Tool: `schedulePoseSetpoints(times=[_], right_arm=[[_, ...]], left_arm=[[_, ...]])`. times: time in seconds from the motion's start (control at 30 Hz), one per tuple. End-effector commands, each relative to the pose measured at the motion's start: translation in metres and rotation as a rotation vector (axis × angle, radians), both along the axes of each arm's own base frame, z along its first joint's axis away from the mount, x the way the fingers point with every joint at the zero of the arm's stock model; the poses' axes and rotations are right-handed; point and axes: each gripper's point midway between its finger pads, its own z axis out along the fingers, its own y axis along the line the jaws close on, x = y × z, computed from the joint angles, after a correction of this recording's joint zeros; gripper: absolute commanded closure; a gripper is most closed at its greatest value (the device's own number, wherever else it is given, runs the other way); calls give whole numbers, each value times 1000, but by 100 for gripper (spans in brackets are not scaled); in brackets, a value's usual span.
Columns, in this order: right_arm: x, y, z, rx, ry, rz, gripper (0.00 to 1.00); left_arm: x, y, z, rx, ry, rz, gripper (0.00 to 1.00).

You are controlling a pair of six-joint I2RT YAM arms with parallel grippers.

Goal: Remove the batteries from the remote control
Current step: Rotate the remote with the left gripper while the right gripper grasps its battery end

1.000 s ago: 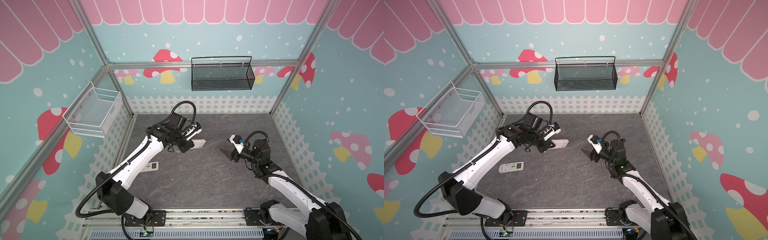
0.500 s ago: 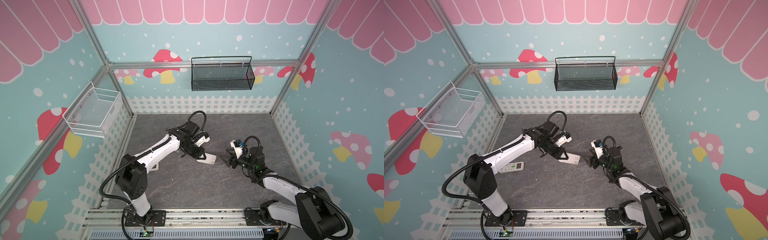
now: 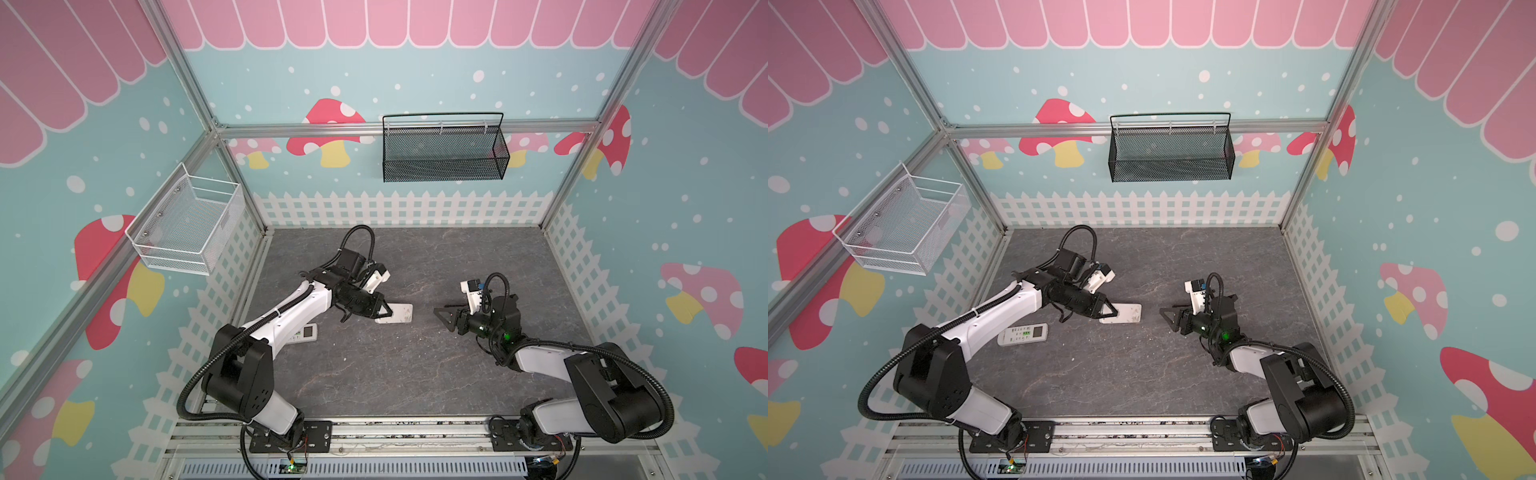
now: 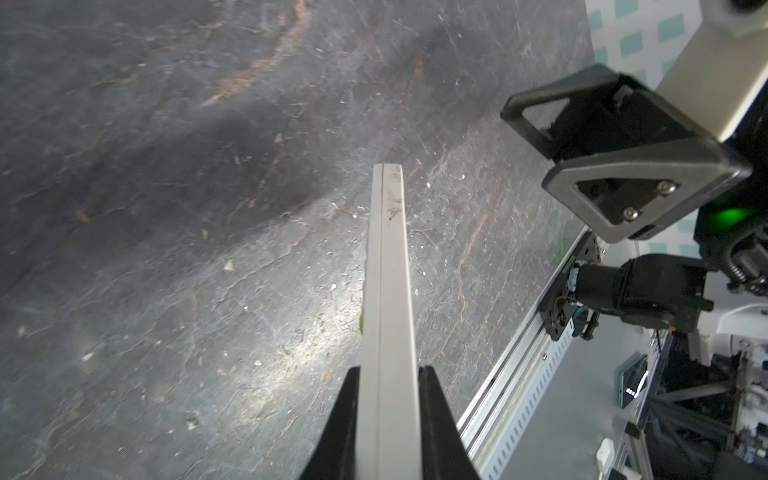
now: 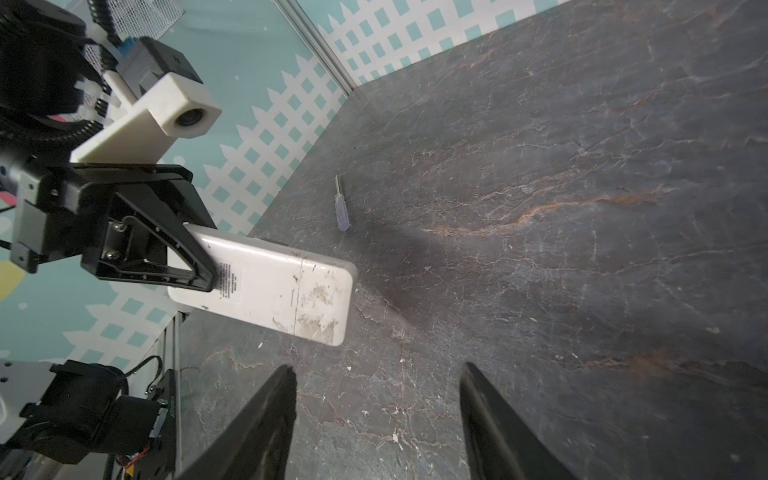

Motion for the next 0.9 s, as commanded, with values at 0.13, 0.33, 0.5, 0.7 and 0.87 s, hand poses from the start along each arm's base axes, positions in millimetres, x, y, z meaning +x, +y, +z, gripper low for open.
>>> schedulePoseSetpoints(times=[0.13,0.33,0.5,0.7,0.87], right_arm=[[1,41,4,111,66,136,38],[2,56,-6,152,112,205,42],[-3,69,-13,154,133,278,42],[-4,73,-27,147,172,290,47],[-4,80,-26,162,165,303,48]], left_arm=[[-16,-15,13,-236,21,-40,100],[-17,-10,3,-232,36,-14,100],[-13,-12,-6,-223,64,8,100],[-13,-19,2,-284,85,-16,100],[-13,-20,-4,-281,107,-5,100]])
